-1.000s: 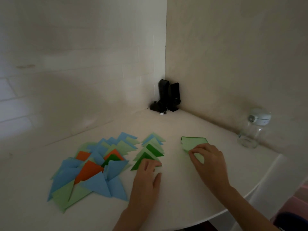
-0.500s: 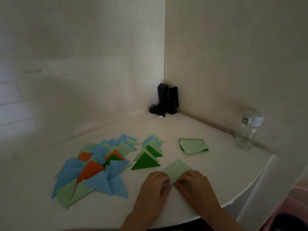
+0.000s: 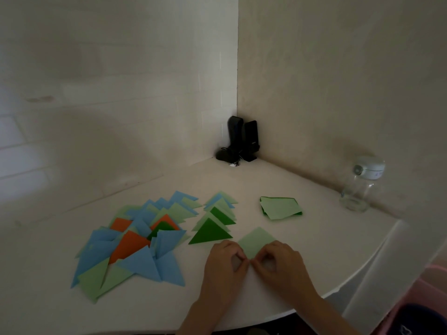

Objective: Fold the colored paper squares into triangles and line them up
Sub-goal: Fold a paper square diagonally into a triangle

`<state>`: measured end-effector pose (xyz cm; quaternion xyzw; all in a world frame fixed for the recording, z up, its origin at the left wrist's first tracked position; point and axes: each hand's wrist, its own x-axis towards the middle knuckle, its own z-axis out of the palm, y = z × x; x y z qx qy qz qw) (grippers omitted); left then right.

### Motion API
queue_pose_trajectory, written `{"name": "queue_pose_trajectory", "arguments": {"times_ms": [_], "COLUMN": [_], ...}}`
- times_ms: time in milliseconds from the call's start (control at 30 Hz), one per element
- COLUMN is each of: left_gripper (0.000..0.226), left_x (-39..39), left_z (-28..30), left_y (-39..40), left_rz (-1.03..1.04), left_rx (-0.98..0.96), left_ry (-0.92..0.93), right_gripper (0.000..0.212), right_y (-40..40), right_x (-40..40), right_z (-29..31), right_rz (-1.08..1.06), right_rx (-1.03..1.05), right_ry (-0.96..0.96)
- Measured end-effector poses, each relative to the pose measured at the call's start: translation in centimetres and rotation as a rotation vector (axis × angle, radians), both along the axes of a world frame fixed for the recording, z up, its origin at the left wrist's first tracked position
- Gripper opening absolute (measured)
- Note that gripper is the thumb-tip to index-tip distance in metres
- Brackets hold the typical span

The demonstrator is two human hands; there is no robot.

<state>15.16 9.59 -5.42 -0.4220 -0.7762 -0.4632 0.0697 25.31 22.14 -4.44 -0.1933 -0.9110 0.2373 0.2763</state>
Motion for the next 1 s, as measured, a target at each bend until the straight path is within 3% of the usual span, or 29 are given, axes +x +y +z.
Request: {"name": "queue_pose_trajectory", "arguments": {"times_ms": [233,367,500,633,767,833,933,1000], "left_gripper": [0.023,0.023,0.020,0.007,0.008,0.008,0.024,0.033], "left_x": [-0.2,-0.4,-0.5,-0.7,-0.8,-0.7,-0.7,-0.5], "left_z": [0.0,0.1,0.2,0.4,0.2,0.2,0.9,1.4], "left_y": [0.3,0.3,0.2,0.0,-0.2,-0.3,-0.8,-1.3], "left_rz": [0.003,-0.010,-0.025,-0.043,-0.040,-0.047,-0.096,-0.134], "left_rx": [0.027,0.027,0.013,0.034,0.034,0.028,-0.023,-0.078], "left_ry": [-0.026,-0.042,-0.060,-0.067,-0.090,-0.118,-0.182,-0.198], "right_gripper": [0.029,0.042,0.030,0.027,0.026,0.015,0.007,0.017], "right_y": [0.6,1.3,1.9,2.4,2.5,2.4,1.5,0.7], "right_x": [-0.3,-1.0,-1.6,-1.1,-0.3,-0.1,-0.1,-0.3], "right_z": [0.6,1.5,2.0,2.3,2.5,2.7,2.6,2.3], "right_rz": [0.022,0.014,0.049,0.127,0.192,0.210,0.122,0.038], "right_rx": [-0.189,-0.334,-0.380,-0.374,-0.307,-0.277,-0.217,-0.094], "right_ry": [-0.027,-0.141,-0.280,-0.282,-0.305,-0.334,-0.328,-0.347]}}
